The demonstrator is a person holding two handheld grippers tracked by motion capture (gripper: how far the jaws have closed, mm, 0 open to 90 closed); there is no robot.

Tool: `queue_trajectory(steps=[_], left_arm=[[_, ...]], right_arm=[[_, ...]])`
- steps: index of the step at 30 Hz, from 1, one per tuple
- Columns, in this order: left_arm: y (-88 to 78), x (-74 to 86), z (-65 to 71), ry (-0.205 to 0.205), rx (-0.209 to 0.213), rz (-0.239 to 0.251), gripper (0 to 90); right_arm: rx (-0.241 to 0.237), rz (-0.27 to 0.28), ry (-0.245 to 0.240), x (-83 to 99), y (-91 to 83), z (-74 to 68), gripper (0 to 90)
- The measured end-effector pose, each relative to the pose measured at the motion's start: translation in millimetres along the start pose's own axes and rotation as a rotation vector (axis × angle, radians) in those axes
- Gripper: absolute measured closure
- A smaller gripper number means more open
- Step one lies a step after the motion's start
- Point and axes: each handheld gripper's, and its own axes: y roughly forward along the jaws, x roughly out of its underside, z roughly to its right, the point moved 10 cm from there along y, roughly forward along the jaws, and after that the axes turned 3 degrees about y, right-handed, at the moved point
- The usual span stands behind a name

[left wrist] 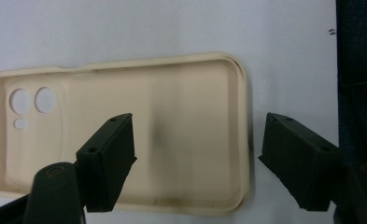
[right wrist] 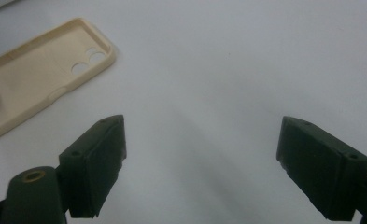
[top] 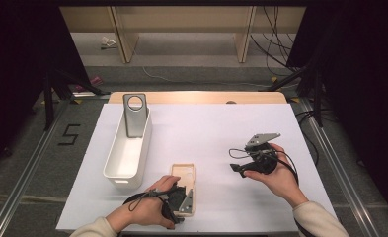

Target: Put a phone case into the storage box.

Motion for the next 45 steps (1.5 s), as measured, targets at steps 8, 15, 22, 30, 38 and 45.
queue_trajectory(steps=[8,15,22,30,38,45], left_arm=[[0.2,-0.6,0.1,0.001,0.003,-0.007,27.3],[0.1,-1.3,0.2,0.015,0.010,-0.010,30.7],[-0.5,-2.2,2.9,0.020,0.034,-0.020,38.2],[-1.0,-3.1,8.3,0.002,0.060,-0.040,47.9],[-2.4,-3.8,13.8,0.016,0.092,-0.051,59.9],[-2.9,-4.5,17.9,0.041,0.104,-0.062,70.5]], right_arm=[[0.002,0.017,0.005,-1.9,-1.7,0.8,16.7],[0.000,0.019,0.009,-2.1,-1.8,0.5,16.6],[-0.001,0.019,0.011,-2.1,-1.7,0.3,16.6],[-0.007,0.018,0.008,-1.9,-1.1,-0.3,16.6],[-0.011,0.011,0.009,-1.0,-0.5,-0.9,16.7],[-0.017,0.007,0.007,-0.1,0.7,-1.9,16.6]])
